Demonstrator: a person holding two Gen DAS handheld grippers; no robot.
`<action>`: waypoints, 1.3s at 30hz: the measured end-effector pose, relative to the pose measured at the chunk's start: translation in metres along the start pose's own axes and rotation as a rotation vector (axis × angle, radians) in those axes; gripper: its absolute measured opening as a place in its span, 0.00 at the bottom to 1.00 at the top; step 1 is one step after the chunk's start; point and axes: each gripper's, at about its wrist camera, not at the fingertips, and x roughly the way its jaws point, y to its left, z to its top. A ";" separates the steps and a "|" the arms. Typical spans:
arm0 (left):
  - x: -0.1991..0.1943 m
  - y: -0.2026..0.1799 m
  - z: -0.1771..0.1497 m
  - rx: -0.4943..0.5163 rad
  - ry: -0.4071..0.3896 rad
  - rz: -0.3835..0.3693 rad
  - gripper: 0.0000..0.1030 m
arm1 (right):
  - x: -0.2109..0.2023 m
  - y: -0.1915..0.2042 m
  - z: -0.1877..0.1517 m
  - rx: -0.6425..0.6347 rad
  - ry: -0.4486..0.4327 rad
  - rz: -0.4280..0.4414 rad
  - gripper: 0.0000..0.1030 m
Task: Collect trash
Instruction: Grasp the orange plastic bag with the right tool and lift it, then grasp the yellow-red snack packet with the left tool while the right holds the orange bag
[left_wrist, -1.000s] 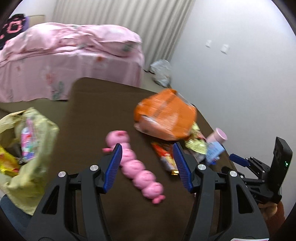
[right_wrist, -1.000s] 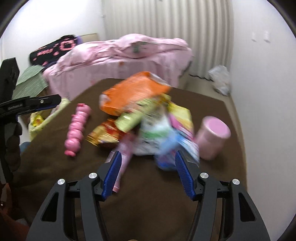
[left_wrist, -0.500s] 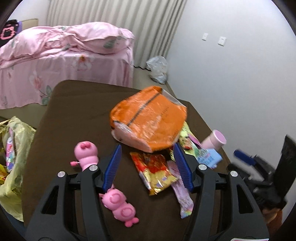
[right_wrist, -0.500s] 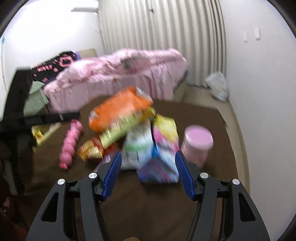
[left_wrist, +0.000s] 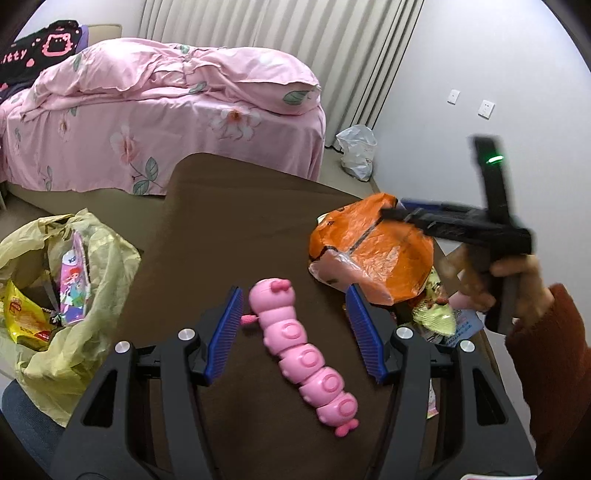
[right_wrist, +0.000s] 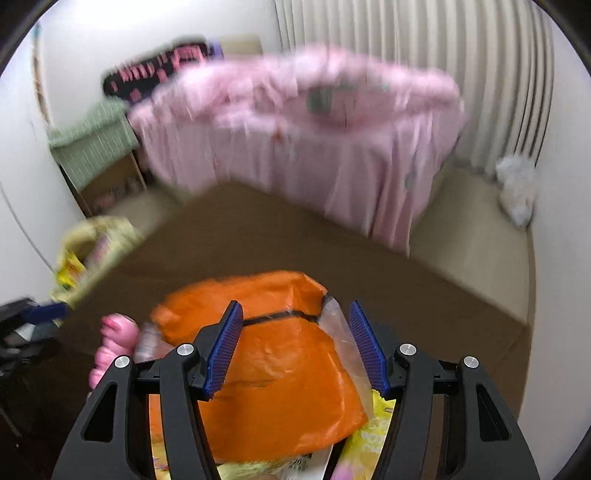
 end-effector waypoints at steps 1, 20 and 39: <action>-0.003 0.003 0.000 -0.002 -0.004 0.000 0.54 | 0.007 0.002 -0.004 0.000 0.031 -0.018 0.54; -0.012 0.002 -0.019 0.002 0.017 -0.095 0.55 | -0.149 0.042 -0.109 0.059 -0.265 -0.183 0.20; 0.026 -0.115 -0.043 0.322 0.169 -0.237 0.56 | -0.232 -0.010 -0.226 0.351 -0.365 -0.314 0.20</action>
